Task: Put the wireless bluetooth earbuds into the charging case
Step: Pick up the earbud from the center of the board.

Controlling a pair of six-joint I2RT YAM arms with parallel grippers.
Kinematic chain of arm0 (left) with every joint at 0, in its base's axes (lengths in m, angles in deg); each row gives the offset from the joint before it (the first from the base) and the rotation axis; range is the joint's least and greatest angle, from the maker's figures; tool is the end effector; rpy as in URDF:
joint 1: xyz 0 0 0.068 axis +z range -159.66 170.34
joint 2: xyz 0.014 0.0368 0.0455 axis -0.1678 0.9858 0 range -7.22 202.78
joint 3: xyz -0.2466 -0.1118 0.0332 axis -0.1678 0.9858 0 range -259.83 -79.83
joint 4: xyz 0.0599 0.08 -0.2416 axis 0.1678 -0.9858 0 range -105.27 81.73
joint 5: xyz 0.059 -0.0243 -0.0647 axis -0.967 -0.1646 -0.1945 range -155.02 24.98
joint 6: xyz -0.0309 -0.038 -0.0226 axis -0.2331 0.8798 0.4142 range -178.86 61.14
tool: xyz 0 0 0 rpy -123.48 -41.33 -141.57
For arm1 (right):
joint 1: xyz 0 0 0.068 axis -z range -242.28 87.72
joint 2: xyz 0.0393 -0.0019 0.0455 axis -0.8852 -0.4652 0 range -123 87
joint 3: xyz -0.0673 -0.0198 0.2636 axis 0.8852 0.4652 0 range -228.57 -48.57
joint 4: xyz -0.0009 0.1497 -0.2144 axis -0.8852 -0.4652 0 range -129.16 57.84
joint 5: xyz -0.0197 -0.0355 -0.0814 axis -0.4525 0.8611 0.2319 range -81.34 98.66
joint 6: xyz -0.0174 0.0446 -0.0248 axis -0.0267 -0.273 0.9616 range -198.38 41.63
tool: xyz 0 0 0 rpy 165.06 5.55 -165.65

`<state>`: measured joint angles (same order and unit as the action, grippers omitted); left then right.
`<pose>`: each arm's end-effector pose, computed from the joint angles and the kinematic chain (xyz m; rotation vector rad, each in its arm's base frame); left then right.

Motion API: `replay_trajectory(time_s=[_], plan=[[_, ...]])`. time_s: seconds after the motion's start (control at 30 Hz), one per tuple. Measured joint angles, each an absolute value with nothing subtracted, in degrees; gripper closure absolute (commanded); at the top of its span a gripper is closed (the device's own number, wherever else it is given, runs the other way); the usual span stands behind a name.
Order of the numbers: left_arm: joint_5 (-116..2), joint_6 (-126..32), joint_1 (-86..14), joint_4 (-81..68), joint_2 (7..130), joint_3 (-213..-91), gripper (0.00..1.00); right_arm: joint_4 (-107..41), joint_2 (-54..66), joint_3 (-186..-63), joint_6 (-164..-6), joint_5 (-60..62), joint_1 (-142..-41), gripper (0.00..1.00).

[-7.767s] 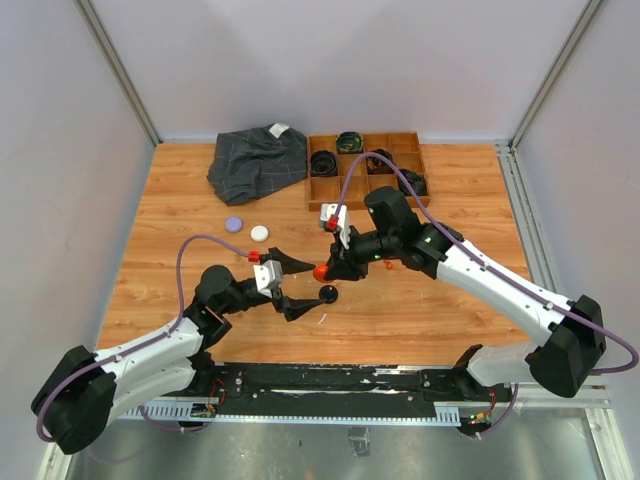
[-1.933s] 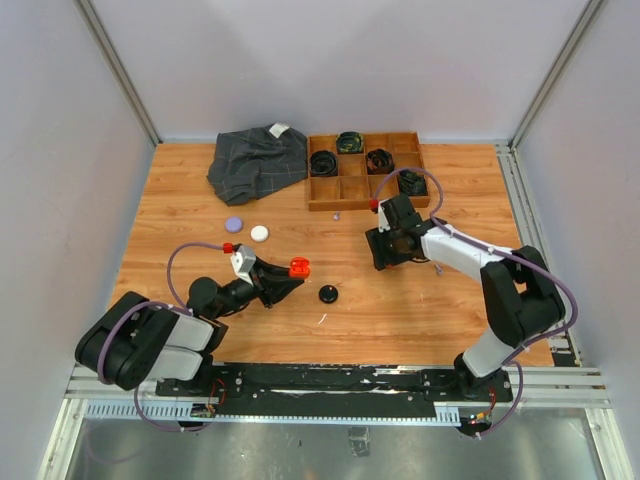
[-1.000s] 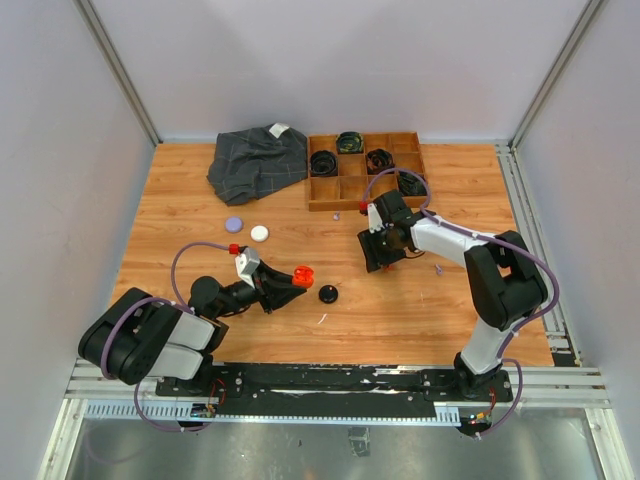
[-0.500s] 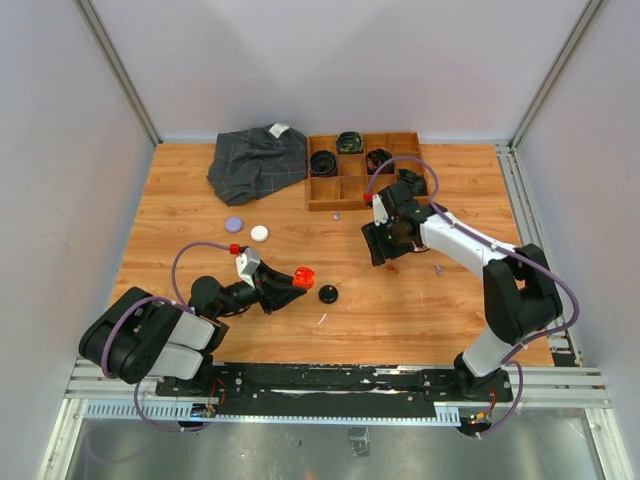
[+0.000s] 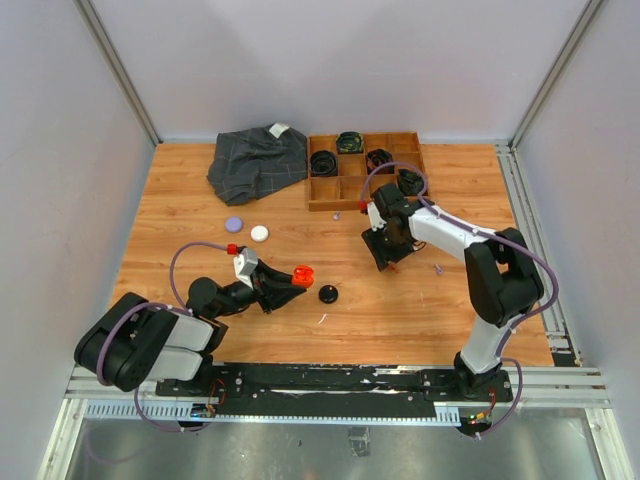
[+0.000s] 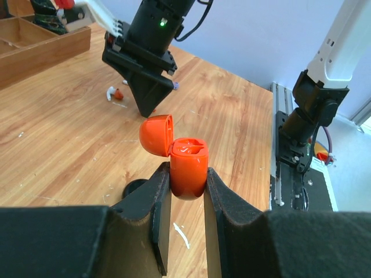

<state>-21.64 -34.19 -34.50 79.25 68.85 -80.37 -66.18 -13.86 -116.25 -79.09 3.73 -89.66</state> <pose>0.1471 -0.0950 0.1681 0.6795 1.3785 -1.2114 0.3094 0.1637 0.1880 -0.6612 2.6854 0.2508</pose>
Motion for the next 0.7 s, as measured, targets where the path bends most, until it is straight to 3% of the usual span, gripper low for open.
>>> replay_trajectory(time_s=[0.7], plan=[[-20.9,-34.3,-34.5,79.3,69.1,-80.5,1.00,-69.9,-20.4,-120.2,-75.0,1.0,-85.0,0.65]])
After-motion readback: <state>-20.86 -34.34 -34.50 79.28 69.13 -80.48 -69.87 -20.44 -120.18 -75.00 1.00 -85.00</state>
